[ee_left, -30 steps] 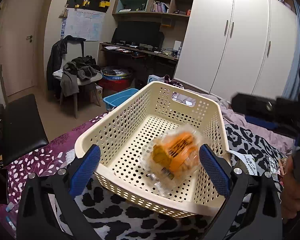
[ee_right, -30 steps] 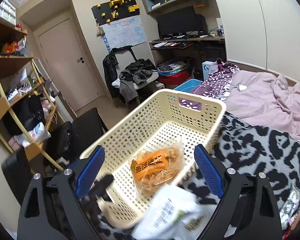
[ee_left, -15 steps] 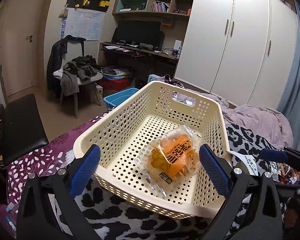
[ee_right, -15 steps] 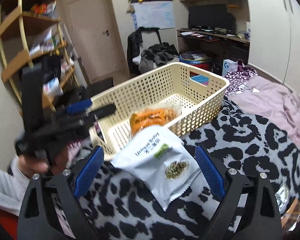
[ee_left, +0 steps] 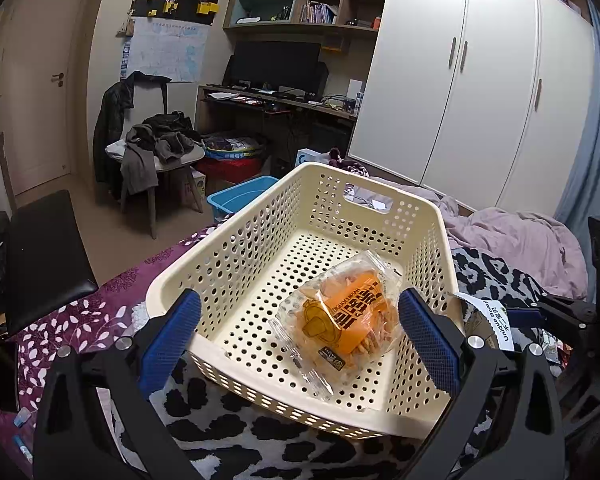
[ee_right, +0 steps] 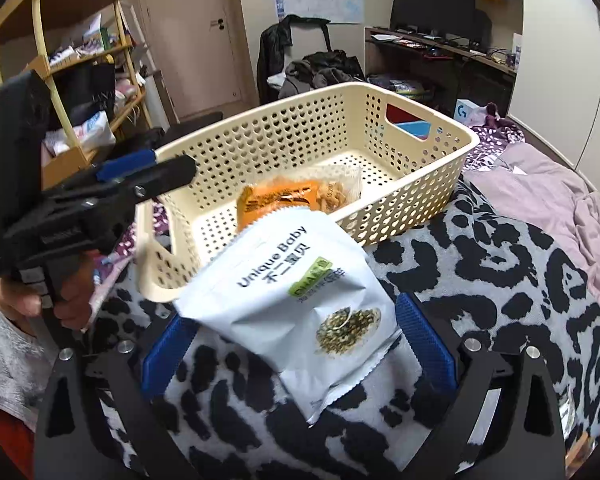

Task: Organize snacks
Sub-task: 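Lower the white pouch into the basket and open the left gripper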

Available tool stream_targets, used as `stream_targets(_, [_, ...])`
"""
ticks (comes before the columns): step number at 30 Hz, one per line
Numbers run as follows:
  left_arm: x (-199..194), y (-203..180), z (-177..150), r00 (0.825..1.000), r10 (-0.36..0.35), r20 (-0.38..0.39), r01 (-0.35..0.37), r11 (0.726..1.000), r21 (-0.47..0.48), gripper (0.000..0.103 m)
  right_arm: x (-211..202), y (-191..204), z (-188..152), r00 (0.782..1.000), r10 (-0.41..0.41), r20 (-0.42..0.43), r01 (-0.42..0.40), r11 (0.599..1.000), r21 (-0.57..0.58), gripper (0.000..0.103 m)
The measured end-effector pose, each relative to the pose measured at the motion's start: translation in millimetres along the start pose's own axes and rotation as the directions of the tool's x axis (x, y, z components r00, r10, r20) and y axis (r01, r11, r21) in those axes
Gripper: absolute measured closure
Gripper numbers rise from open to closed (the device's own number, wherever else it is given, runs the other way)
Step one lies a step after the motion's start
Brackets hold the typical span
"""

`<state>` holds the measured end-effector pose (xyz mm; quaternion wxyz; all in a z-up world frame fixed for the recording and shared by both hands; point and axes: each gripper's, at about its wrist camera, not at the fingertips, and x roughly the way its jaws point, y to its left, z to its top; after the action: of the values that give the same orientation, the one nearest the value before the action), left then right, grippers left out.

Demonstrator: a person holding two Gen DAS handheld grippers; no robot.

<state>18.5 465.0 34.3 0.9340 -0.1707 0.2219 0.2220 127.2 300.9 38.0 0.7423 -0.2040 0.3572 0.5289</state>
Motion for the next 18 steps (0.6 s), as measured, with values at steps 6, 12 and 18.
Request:
stream_targets(6, [0.6,1.4,-0.7,1.000,0.001,-0.001,-0.001,1.000,-0.002,0.003,6.0,-9.6,1.7,1.000,0.012,-0.001,-0.012,0.999,0.050,0.014])
stream_targets(12, [1.7,3.3,-2.1,1.000,0.001,-0.003,-0.001,1.000,-0.005,0.003,-0.3,-5.0,1.0,1.000,-0.009,0.014,0.008,1.000,0.027,0.038])
stream_targets(18, [0.6,4.8,-1.4,1.000,0.002,0.001,-0.002,1.000,-0.008,0.003,-13.3,7.7,-0.2,0.998,-0.028,0.053,0.028,1.000,0.008,0.046])
